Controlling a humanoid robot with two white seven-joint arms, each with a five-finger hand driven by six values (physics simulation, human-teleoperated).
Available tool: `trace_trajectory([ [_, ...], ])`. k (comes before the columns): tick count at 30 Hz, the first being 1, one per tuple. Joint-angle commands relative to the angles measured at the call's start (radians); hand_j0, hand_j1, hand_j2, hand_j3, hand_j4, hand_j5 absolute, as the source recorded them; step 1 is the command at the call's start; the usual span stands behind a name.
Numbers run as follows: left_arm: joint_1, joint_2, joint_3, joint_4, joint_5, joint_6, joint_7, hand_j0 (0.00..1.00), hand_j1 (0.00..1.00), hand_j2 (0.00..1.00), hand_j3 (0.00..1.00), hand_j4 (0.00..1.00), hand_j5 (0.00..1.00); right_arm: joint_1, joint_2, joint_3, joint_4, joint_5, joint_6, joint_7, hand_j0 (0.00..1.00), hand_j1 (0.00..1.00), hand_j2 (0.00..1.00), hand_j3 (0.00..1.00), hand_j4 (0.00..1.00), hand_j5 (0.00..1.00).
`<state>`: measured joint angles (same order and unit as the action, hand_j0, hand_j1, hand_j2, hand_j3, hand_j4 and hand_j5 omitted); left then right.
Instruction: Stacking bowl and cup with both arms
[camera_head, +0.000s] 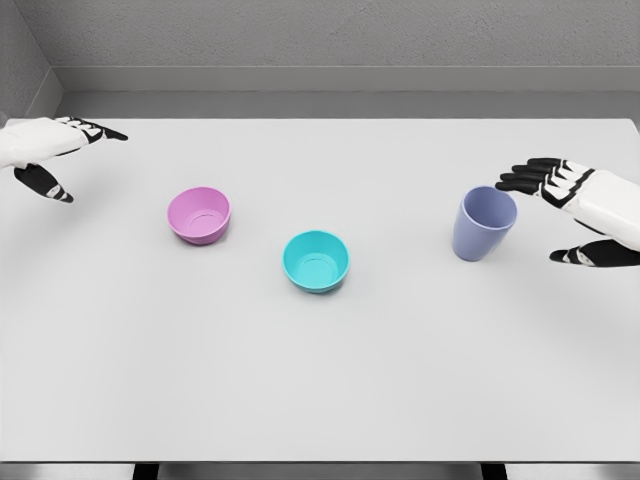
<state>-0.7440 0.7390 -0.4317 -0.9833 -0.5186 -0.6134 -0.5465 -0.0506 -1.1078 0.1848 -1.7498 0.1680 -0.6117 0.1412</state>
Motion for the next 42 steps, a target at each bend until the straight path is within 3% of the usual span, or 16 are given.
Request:
trace_trajectory([
  [1, 0.000, -0.003, -0.001, -0.008, 0.006, 0.003, 0.000, 1.00, 1.00, 1.00, 1.00, 1.00, 1.00, 0.000, 0.000, 0.001, -0.001, -0.007, 0.001, 0.000, 1.00, 1.00, 1.00, 1.00, 1.00, 1.00],
  [7, 0.002, -0.044, -0.002, -0.003, -0.008, 0.003, -0.006, 1.00, 1.00, 1.00, 1.00, 1.00, 1.00, -0.002, 0.000, -0.013, -0.002, -0.007, 0.001, 0.002, 1.00, 1.00, 1.00, 1.00, 1.00, 1.00],
  [13, -0.002, -0.110, -0.091, -0.072, 0.005, 0.003, -0.056, 1.00, 1.00, 1.00, 1.00, 1.00, 1.00, 0.006, 0.017, -0.068, 0.006, -0.012, 0.001, 0.017, 1.00, 1.00, 1.00, 1.00, 1.00, 1.00],
  [17, -0.003, -0.110, -0.099, -0.144, 0.025, 0.003, -0.064, 1.00, 1.00, 1.00, 1.00, 1.00, 1.00, 0.005, 0.036, -0.070, 0.004, -0.012, 0.001, 0.017, 1.00, 1.00, 1.00, 1.00, 1.00, 1.00],
  [23, -0.006, -0.110, -0.124, -0.176, 0.032, 0.003, -0.064, 1.00, 1.00, 1.00, 1.00, 1.00, 1.00, 0.005, 0.054, -0.068, 0.003, -0.012, 0.001, 0.017, 1.00, 1.00, 1.00, 1.00, 1.00, 1.00],
  [33, -0.003, -0.079, -0.200, -0.190, 0.034, 0.003, -0.064, 1.00, 1.00, 1.00, 1.00, 1.00, 1.00, 0.005, 0.060, -0.070, 0.006, -0.012, 0.001, 0.017, 1.00, 1.00, 1.00, 1.00, 1.00, 1.00],
  [42, -0.009, -0.093, -0.208, -0.184, 0.032, 0.003, -0.064, 1.00, 1.00, 1.00, 1.00, 1.00, 1.00, 0.005, 0.062, -0.070, 0.007, -0.012, 0.001, 0.017, 1.00, 1.00, 1.00, 1.00, 1.00, 1.00],
])
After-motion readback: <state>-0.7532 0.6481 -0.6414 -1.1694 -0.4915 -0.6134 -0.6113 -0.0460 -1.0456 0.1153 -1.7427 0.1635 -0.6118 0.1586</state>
